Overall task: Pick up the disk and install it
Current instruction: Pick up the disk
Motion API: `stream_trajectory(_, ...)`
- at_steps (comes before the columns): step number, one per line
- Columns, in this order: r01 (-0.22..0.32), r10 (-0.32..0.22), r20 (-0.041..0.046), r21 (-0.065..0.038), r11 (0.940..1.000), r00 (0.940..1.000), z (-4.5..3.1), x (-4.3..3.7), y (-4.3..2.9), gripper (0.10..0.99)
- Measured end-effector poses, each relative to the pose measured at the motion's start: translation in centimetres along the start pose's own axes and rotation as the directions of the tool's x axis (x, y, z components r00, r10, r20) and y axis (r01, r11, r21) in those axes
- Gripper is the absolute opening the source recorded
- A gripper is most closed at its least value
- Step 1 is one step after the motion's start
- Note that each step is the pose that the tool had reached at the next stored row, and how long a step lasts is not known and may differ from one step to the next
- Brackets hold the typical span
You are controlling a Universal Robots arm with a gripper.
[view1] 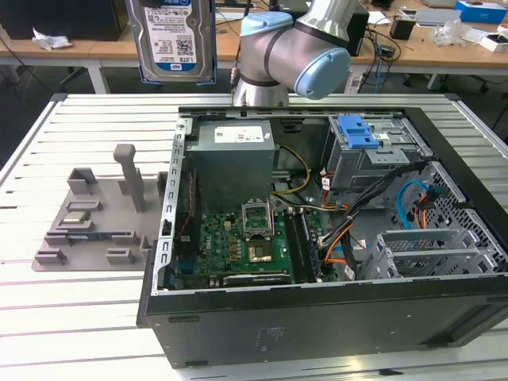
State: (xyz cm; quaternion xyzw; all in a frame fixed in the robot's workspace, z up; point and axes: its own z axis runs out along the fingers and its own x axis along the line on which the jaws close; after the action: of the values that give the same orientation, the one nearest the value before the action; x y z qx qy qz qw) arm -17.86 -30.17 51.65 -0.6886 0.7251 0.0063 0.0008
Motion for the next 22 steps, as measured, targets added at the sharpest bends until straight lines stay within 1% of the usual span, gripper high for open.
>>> stream_trajectory(2,0.000,0.000,0.0000,0.000,1.0000,1.0000,0.00,-0.02,-0.44,0.365)
stream_trajectory(3,0.000,0.000,0.0000,0.000,1.0000,1.0000,-0.01,-0.04,-0.82,0.365)
stream_trajectory(5,0.000,0.000,0.0001,0.000,1.0000,1.0000,-0.01,-0.06,-1.28,0.365)
stream_trajectory(7,0.000,0.000,0.0000,0.000,1.0000,1.0000,-0.02,-0.10,-1.99,0.365)
stream_trajectory(9,0.000,0.000,0.0000,0.000,1.0000,1.0000,-0.02,-0.12,-2.38,0.365)
stream_trajectory(10,0.000,0.000,-0.0001,0.000,1.0000,1.0000,-0.02,-0.14,-2.70,0.365)
stream_trajectory(13,0.000,0.000,0.0001,0.000,1.0000,1.0000,-0.02,-0.21,-4.18,0.365)
stream_trajectory(15,0.000,0.000,0.0000,0.000,1.0000,1.0000,-0.02,-0.24,-4.70,0.365)
stream_trajectory(16,0.000,0.000,0.0000,0.000,1.0000,1.0000,-0.02,-0.27,-5.22,0.365)
stream_trajectory(20,0.000,0.000,0.0000,0.000,1.0000,1.0000,-0.03,-0.41,-7.85,0.365)
stream_trajectory(22,0.000,0.000,-0.0001,0.000,1.0000,1.0000,-0.04,-0.45,-8.64,0.365)
